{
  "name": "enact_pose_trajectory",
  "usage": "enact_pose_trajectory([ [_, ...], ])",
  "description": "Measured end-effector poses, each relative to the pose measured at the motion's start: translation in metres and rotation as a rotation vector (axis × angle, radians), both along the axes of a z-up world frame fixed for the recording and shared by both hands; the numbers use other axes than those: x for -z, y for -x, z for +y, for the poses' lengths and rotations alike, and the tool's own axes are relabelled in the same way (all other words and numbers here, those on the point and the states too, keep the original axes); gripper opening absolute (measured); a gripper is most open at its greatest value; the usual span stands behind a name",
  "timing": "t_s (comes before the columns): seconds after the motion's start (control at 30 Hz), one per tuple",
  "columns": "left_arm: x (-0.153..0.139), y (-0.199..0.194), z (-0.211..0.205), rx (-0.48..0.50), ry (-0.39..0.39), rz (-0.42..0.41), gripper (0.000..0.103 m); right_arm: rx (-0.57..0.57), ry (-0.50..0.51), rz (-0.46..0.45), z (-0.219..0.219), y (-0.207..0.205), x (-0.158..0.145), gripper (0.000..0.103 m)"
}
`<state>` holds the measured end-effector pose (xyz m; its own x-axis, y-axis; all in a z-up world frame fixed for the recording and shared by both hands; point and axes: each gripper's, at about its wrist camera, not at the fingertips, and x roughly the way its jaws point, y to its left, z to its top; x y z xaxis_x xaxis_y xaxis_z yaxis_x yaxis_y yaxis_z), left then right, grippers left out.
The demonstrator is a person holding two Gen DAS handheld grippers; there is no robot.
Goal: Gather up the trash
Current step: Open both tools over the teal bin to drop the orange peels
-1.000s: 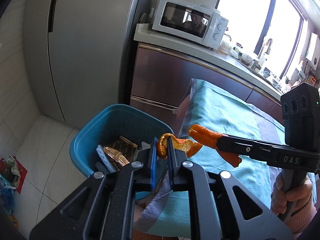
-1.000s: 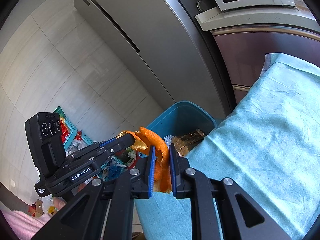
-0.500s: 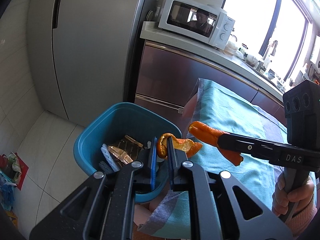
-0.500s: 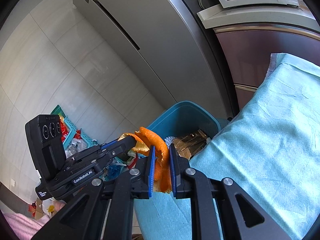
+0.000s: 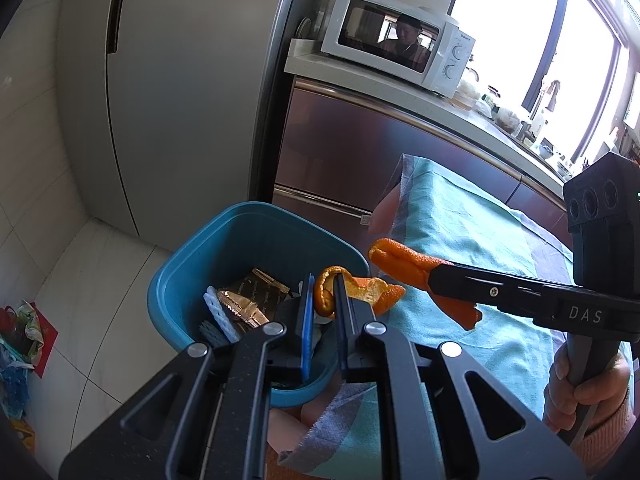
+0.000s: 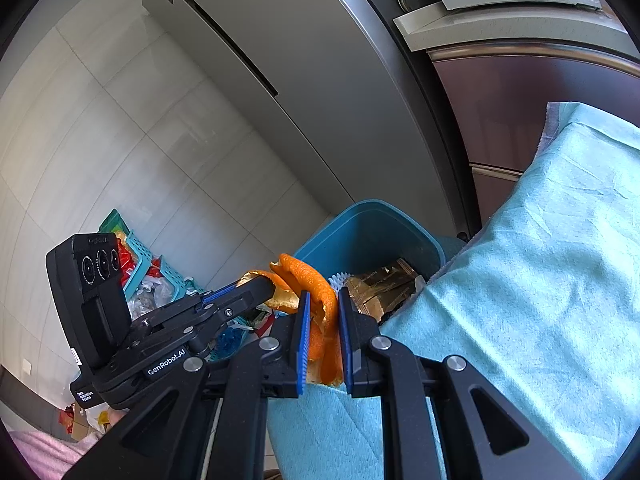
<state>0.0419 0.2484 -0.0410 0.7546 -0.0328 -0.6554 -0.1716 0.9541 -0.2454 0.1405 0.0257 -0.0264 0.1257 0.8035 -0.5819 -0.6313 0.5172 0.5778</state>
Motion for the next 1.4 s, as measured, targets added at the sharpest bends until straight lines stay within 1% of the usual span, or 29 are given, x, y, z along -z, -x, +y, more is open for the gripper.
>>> enact_pose_trajectory([
  [0.67, 0.009, -0.006, 0.005, -0.02, 0.002, 0.021, 0.01, -0.021, 0.04, -0.001, 0.022, -0.002, 0.004, 0.012],
  [1.4, 0.028, -0.021, 0.012, -0.064, -0.004, 0.074, 0.01, -0.035, 0.118, 0.007, 0.053, -0.006, 0.016, 0.012],
])
